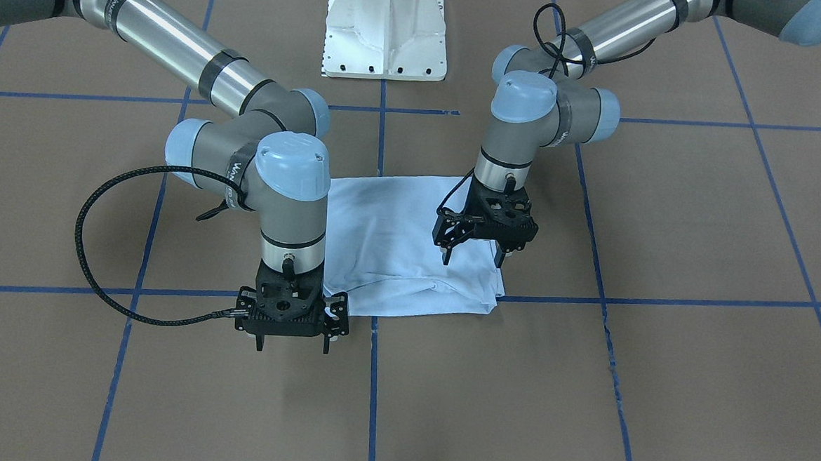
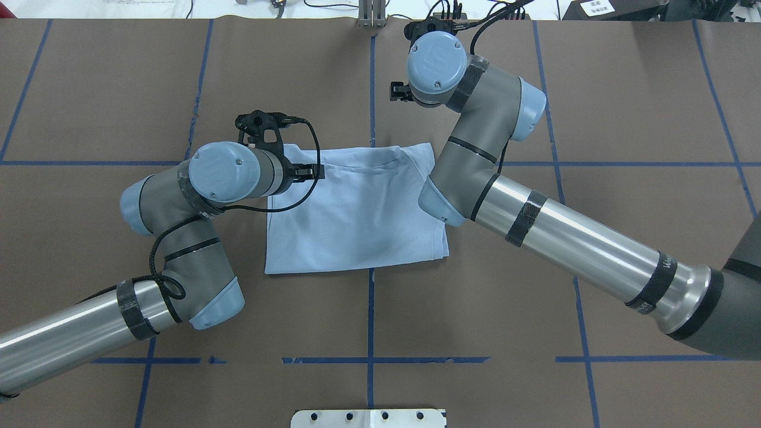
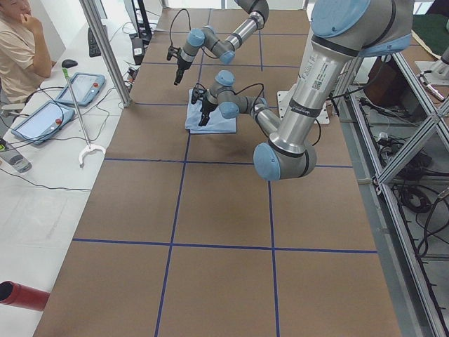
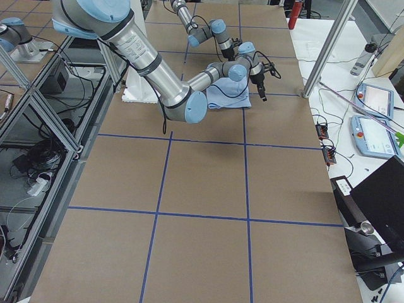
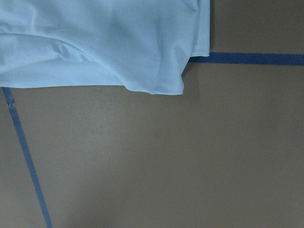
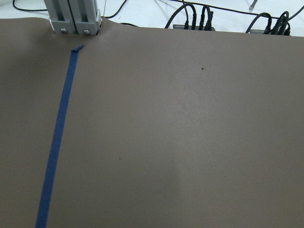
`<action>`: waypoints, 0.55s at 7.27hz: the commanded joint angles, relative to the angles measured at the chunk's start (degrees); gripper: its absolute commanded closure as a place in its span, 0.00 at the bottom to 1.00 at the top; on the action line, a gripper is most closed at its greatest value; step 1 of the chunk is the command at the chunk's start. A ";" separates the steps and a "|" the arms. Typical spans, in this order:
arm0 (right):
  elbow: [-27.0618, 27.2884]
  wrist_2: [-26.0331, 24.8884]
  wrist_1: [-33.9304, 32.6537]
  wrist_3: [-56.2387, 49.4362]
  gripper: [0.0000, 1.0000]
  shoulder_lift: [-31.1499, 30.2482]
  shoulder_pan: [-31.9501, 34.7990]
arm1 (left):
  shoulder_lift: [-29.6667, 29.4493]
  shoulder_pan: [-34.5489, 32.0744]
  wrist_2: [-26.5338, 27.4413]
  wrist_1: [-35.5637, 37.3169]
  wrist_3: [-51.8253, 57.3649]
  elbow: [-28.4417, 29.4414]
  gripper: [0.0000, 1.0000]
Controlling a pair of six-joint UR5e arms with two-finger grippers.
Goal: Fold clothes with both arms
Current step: 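Raise the right gripper away from the shirt while the left gripper lifts off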
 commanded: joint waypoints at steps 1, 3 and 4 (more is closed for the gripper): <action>0.08 0.01 0.01 0.00 0.00 -0.18 0.00 | -0.80 -0.14 0.23 -0.85 -0.05 3.14 0.00; 0.08 0.01 0.01 0.09 0.00 -0.19 0.00 | -3.86 -1.71 0.32 -3.83 0.12 9.63 0.00; -0.01 0.01 0.01 0.09 0.00 -0.19 0.00 | -5.79 -3.64 0.24 -4.11 0.30 13.41 0.00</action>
